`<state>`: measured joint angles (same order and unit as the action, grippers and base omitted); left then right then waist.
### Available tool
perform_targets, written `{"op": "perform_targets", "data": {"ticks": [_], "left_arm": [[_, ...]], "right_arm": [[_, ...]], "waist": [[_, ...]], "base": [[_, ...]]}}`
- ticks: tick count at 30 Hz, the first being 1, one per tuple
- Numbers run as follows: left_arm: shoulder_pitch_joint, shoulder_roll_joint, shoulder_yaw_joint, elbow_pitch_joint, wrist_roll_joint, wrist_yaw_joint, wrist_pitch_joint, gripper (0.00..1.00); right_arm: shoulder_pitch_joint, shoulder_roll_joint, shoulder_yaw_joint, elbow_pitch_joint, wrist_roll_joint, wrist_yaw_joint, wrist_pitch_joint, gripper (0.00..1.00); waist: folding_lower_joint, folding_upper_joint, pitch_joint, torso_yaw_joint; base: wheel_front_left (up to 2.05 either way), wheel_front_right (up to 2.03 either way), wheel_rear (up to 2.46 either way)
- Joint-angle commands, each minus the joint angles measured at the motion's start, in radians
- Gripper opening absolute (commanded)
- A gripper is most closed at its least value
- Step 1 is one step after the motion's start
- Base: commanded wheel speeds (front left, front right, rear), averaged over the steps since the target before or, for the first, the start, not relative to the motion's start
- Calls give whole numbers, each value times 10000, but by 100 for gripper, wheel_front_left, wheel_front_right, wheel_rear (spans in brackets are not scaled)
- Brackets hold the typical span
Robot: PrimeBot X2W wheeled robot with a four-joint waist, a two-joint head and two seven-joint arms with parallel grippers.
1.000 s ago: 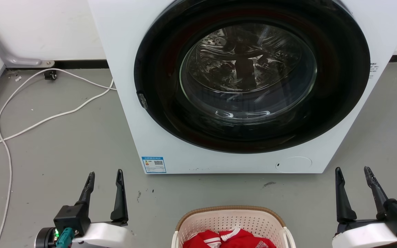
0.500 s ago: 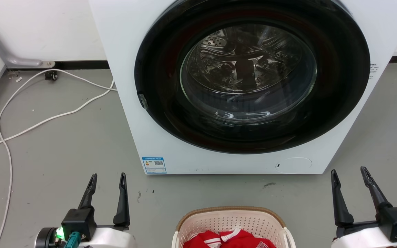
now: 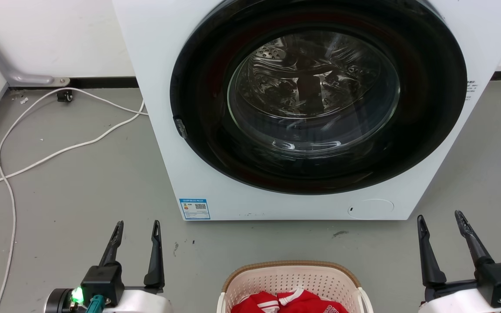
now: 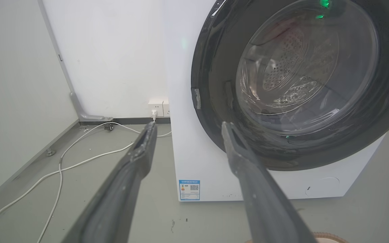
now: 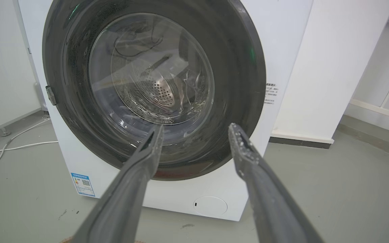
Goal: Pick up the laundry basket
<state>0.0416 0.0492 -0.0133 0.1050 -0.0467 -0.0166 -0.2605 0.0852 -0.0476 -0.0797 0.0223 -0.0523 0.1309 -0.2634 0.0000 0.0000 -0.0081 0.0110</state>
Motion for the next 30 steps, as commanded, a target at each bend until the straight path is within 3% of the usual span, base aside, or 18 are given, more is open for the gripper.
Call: {"op": "perform_targets", "data": {"ticks": [1,11,18,30], "left_arm": [[122,21,9,30,-3,37,-64,100],[49,21,23,227,-22,177,-64,100],[-336,14,-517,1697,-235,-84,-53,100],[-1968,17,-1542,5097,-916,-530,-53,100]], "right_arm": [[128,-47,7,22,22,-3,-21,100],[26,-47,48,141,23,-3,-20,100],[-371,-40,156,1566,-261,-5,-20,100],[-1723,-35,382,4770,-583,-5,-20,100]], "waist": [[0,0,7,-4],[0,0,124,-31],[0,0,458,-164],[0,0,2250,-343]], "base": [[0,0,0],[0,0,0],[0,0,0],[0,0,0]]}}
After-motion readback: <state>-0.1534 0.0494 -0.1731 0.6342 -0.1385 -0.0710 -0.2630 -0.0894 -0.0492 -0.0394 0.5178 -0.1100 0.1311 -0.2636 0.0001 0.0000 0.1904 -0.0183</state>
